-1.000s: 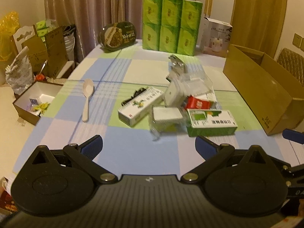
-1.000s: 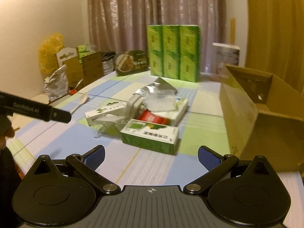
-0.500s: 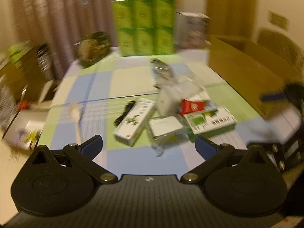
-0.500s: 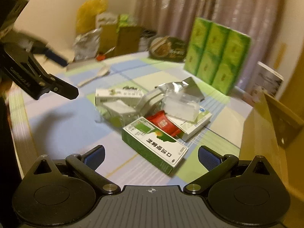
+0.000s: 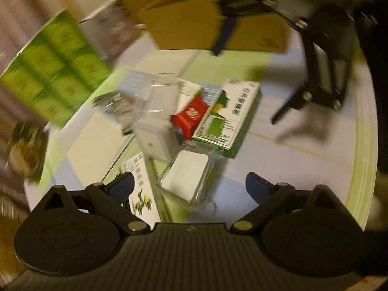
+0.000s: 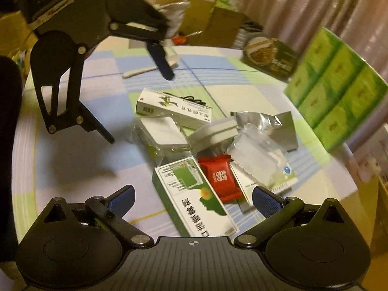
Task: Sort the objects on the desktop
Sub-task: 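Grasp the clear plastic tray with left tool while right tool grasps green spray box, then carry the plastic tray and green spray box with both tools to the cardboard box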
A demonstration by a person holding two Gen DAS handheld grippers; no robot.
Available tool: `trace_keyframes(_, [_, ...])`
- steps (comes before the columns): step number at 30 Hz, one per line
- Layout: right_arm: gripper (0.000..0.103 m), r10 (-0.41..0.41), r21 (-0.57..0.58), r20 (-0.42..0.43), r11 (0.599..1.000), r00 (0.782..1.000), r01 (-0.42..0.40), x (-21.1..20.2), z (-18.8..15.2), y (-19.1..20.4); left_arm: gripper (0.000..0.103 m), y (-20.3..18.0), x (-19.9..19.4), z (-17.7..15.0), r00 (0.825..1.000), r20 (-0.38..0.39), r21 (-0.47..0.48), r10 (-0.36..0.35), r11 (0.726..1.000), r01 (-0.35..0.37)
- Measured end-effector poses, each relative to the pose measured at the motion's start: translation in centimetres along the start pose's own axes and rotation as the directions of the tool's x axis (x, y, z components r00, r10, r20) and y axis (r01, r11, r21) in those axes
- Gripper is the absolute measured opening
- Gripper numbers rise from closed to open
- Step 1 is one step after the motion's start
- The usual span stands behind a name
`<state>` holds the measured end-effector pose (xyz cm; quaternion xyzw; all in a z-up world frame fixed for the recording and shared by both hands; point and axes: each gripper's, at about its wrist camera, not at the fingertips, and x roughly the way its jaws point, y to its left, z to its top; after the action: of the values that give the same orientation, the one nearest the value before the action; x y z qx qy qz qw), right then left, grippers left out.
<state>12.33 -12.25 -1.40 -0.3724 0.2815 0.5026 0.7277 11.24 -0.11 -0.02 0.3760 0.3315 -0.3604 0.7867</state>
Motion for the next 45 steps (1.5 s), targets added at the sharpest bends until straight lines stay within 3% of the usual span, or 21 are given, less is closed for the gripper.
trace_keyframes(3, [0.100,0.022,-0.038,-0.042,0.999,0.999,-0.023,0.9,0.4,-0.7,0.095,0.4,1.1,0.3,0.998,-0.012,0.139,-0.054,0.989,0.055])
trace_keyframes(6, [0.095,0.044,-0.067,-0.094,0.996,0.995,-0.051,2.1,0.5,-1.2,0.095,0.7,2.2,0.5,0.994,-0.051,0.201,-0.094,0.974,0.103])
trace_keyframes(14, [0.089,0.104,-0.077,-0.186,0.990,0.977,-0.120,3.9,0.4,-2.2,0.087,2.2,5.8,0.3,0.972,-0.125,0.220,-0.201,0.949,0.225])
trace_keyframes(17, [0.083,0.141,-0.060,-0.219,0.986,0.965,-0.158,4.4,0.5,-2.6,0.075,2.6,6.4,0.3,0.960,-0.157,0.222,-0.231,0.939,0.262])
trace_keyframes(23, [0.080,0.175,-0.065,-0.266,0.978,0.948,-0.198,5.4,0.6,-2.7,0.074,3.8,7.2,0.4,0.948,-0.171,0.177,-0.269,0.938,0.298])
trace_keyframes(27, [0.065,0.174,-0.048,-0.278,0.980,0.945,-0.195,5.6,0.3,-2.9,0.070,3.9,7.6,0.2,0.944,-0.197,0.144,-0.266,0.944,0.296])
trace_keyframes(28, [0.062,0.171,-0.036,-0.275,0.981,0.946,-0.188,5.5,0.3,-3.0,0.064,4.0,7.5,0.2,0.945,-0.194,0.123,-0.264,0.949,0.290])
trace_keyframes(30, [0.059,0.181,0.004,-0.269,0.982,0.946,-0.187,5.1,0.1,-3.1,0.056,4.0,7.3,0.2,0.950,-0.195,0.084,-0.243,0.961,0.263])
trace_keyframes(36, [0.053,0.204,0.158,-0.279,0.973,0.938,-0.165,2.9,-1.1,-2.5,0.055,2.6,6.1,0.6,0.947,-0.209,-0.035,-0.243,0.970,0.241])
trace_keyframes(42, [0.053,0.189,0.398,-0.297,0.916,0.936,-0.059,-0.1,-3.4,-1.1,0.054,-0.4,4.0,1.2,0.944,-0.191,-0.207,-0.268,0.951,0.228])
trace_keyframes(45, [0.053,0.174,0.414,-0.290,0.909,0.941,-0.041,-1.2,-4.2,0.2,0.054,-2.7,3.0,1.5,0.952,-0.199,-0.239,-0.235,0.953,0.185])
